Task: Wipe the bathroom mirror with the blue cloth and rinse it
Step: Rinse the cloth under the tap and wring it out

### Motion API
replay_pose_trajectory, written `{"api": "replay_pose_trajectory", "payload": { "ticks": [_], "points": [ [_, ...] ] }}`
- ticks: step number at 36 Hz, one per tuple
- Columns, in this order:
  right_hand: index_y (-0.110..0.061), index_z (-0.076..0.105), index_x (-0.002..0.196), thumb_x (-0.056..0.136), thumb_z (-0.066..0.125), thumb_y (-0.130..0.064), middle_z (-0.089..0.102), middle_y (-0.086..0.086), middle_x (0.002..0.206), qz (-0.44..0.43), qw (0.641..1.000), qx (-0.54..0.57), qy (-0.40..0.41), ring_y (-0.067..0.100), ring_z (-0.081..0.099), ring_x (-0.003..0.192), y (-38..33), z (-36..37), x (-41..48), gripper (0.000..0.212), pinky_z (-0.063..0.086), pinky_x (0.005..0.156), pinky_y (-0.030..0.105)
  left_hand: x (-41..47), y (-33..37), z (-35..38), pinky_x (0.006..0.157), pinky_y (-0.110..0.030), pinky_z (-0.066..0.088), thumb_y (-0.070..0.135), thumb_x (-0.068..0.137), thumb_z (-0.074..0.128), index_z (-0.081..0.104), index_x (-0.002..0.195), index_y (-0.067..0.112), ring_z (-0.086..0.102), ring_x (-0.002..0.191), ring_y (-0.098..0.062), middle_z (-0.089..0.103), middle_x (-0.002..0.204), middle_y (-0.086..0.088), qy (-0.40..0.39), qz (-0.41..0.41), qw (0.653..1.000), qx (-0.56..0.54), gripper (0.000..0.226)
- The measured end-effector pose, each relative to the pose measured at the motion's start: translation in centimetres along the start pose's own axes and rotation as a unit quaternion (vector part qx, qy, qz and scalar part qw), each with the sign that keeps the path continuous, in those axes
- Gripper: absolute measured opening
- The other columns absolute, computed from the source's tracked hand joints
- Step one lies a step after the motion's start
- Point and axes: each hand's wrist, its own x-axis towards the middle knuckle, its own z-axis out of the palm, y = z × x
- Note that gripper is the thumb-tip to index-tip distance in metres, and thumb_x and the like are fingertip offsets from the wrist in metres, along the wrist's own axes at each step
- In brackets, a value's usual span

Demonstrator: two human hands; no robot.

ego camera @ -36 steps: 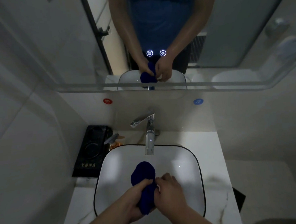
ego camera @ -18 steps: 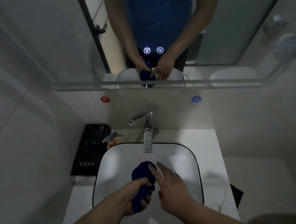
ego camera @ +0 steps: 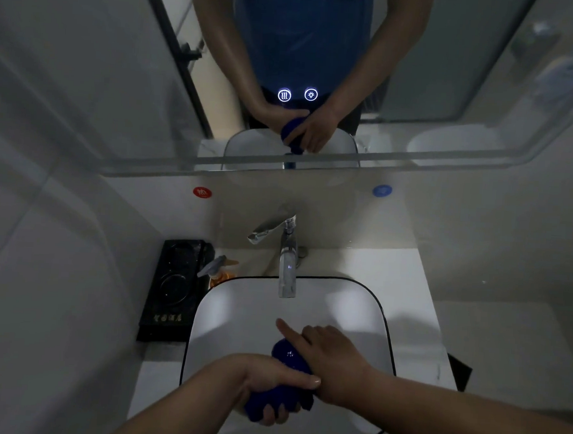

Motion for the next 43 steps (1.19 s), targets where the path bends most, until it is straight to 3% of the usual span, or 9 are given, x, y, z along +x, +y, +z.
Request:
{"api": "replay_pose_trajectory", "payload": {
  "ticks": [7, 11, 17, 20, 25, 27, 32, 36, 43],
  "points": [
    [-0.022, 0.062, 0.126, 0.066, 0.077, -0.06, 0.062, 0.001, 0.109, 0.002, 1.0, 0.022, 0.002, 0.021, 0.061, 0.095, -0.7, 0.3, 0.5, 0.073, 0.056, 0.08, 0.035, 0.6, 0.4, 1.0, 0.048, -0.023, 0.041, 0.034, 0.081, 0.079, 0.068, 0.087, 0.015, 0.055, 0.055, -0.014, 0.062, 0.07, -0.002, 0.134, 0.011, 0.984, 0.119, 0.023],
    [-0.013, 0.046, 0.15, 0.086, 0.072, -0.039, 0.047, 0.011, 0.153, 0.033, 0.992, 0.106, -0.064, 0.031, 0.048, 0.141, -1.3, 0.5, 0.0, 0.073, 0.043, 0.118, 0.039, 1.2, 0.4, 1.2, 0.052, -0.026, 0.047, 0.028, 0.084, 0.07, 0.069, 0.077, 0.015, 0.058, 0.053, -0.016, 0.067, 0.074, -0.007, 0.182, 0.012, 0.954, 0.239, 0.015],
    [-0.028, 0.014, 0.168, 0.091, 0.075, -0.025, 0.047, 0.011, 0.149, 0.063, 0.98, 0.113, -0.148, 0.035, 0.057, 0.129, -1.6, -1.4, 0.7, 0.098, 0.047, 0.106, 0.044, 2.2, 0.4, 1.9, 0.045, -0.023, 0.038, 0.022, 0.086, 0.059, 0.065, 0.067, 0.013, 0.049, 0.045, -0.022, 0.055, 0.059, -0.007, 0.264, 0.016, 0.891, 0.368, 0.022],
    [-0.034, 0.012, 0.167, 0.089, 0.078, -0.03, 0.049, 0.013, 0.147, 0.073, 0.978, 0.085, -0.176, 0.038, 0.06, 0.125, -1.6, -1.7, 1.2, 0.103, 0.05, 0.101, 0.046, 3.1, 0.2, 1.3, 0.051, -0.024, 0.041, 0.016, 0.093, 0.064, 0.069, 0.077, 0.009, 0.066, 0.069, -0.03, 0.055, 0.062, -0.004, 0.263, 0.058, 0.873, 0.407, 0.018],
    [-0.013, 0.035, 0.151, 0.076, 0.088, -0.028, 0.063, 0.019, 0.129, 0.078, 0.974, 0.055, -0.207, 0.042, 0.068, 0.109, -2.1, -1.9, 1.5, 0.093, 0.05, 0.081, 0.044, 3.8, -0.9, 0.9, 0.104, -0.024, 0.044, 0.036, 0.084, 0.087, 0.06, 0.146, 0.025, 0.055, 0.134, -0.019, 0.06, 0.143, 0.003, 0.272, 0.108, 0.889, 0.351, 0.068],
    [-0.01, 0.034, 0.151, 0.079, 0.085, -0.032, 0.066, 0.019, 0.125, 0.09, 0.975, 0.051, -0.197, 0.042, 0.07, 0.106, -2.3, -1.3, 1.4, 0.091, 0.052, 0.081, 0.045, 4.1, -1.0, 1.0, 0.107, -0.028, 0.047, 0.041, 0.084, 0.085, 0.063, 0.142, 0.029, 0.057, 0.132, -0.019, 0.062, 0.142, 0.002, 0.29, 0.078, 0.872, 0.386, 0.063],
    [-0.006, 0.029, 0.157, 0.086, 0.078, -0.031, 0.07, 0.016, 0.122, 0.122, 0.969, 0.044, -0.212, 0.041, 0.071, 0.108, -3.3, 0.1, 1.5, 0.09, 0.056, 0.087, 0.047, 5.2, -1.5, 0.9, 0.078, -0.027, 0.047, 0.034, 0.085, 0.069, 0.066, 0.099, 0.027, 0.066, 0.093, -0.018, 0.064, 0.089, 0.005, 0.337, 0.005, 0.827, 0.45, 0.016],
    [-0.004, 0.048, 0.143, 0.086, 0.08, -0.029, 0.067, 0.019, 0.125, 0.103, 0.966, 0.073, -0.227, 0.041, 0.067, 0.113, -3.5, -0.3, 2.2, 0.07, 0.056, 0.095, 0.047, 5.1, -1.3, 1.4, 0.08, -0.027, 0.046, 0.036, 0.09, 0.07, 0.069, 0.1, 0.027, 0.067, 0.099, -0.019, 0.072, 0.106, -0.003, 0.326, -0.015, 0.837, 0.44, 0.013],
    [-0.016, 0.05, 0.124, 0.074, 0.086, -0.022, 0.056, 0.01, 0.124, 0.114, 0.96, 0.184, -0.178, 0.031, 0.065, 0.106, -2.2, 0.1, 1.9, 0.062, 0.057, 0.088, 0.043, 3.6, -2.8, 0.5, 0.096, -0.022, 0.05, 0.051, 0.062, 0.094, 0.051, 0.143, 0.026, 0.061, 0.113, -0.009, 0.058, 0.135, 0.006, 0.339, 0.115, 0.877, 0.32, 0.095]
  ]
}}
